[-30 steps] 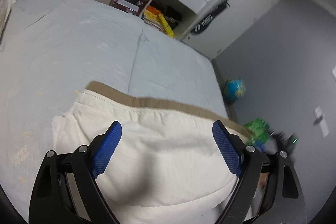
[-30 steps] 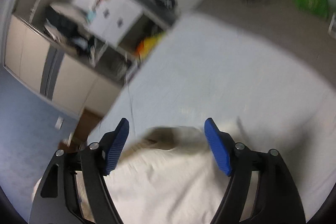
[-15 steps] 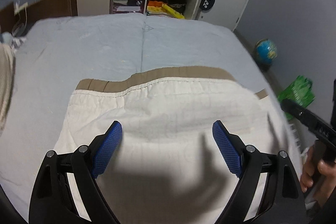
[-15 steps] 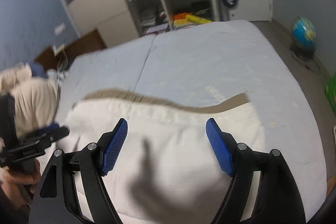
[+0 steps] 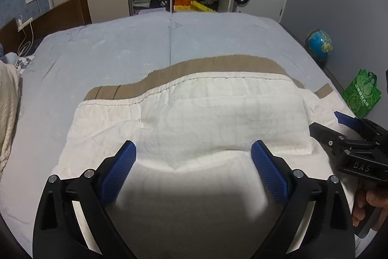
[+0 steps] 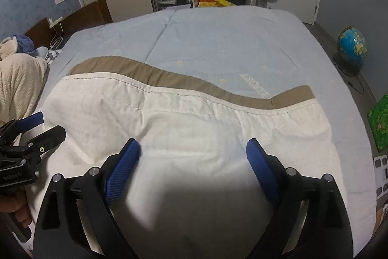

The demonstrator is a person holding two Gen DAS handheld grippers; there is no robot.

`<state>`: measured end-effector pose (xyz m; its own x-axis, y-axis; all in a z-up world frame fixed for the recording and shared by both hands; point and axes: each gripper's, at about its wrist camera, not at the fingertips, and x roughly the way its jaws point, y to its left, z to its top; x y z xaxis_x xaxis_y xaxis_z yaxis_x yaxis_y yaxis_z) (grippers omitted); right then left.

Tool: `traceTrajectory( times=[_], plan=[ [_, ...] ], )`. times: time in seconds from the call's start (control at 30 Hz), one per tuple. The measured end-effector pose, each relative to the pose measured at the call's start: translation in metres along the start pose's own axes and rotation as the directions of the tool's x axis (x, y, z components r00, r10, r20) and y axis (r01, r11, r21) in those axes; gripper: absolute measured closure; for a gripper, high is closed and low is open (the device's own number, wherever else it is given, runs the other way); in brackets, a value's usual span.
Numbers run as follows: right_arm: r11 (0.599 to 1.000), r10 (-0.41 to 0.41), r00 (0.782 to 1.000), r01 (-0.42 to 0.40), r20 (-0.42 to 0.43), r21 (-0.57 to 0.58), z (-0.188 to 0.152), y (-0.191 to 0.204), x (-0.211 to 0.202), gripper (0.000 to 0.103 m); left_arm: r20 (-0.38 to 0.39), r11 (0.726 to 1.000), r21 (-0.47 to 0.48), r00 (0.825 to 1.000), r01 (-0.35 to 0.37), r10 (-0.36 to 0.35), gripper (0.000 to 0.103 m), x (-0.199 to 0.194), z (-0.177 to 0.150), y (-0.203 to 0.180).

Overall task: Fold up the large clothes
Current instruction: 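Grasp the tan hem band with both tools and pull it taut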

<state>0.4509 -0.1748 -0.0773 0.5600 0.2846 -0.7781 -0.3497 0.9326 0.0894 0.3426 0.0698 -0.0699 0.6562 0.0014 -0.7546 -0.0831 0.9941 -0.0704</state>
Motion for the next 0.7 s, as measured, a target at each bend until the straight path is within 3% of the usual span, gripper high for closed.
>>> traceTrajectory(
  times=[0.7],
  plan=[
    [0.999, -0.019, 0.999, 0.017, -0.045, -0.032, -0.019, 0.004, 0.041, 0.013, 0.000, 0.999, 0.018, 0.999, -0.033, 0.033, 0.006, 0.027, -0.026, -0.003]
  ],
)
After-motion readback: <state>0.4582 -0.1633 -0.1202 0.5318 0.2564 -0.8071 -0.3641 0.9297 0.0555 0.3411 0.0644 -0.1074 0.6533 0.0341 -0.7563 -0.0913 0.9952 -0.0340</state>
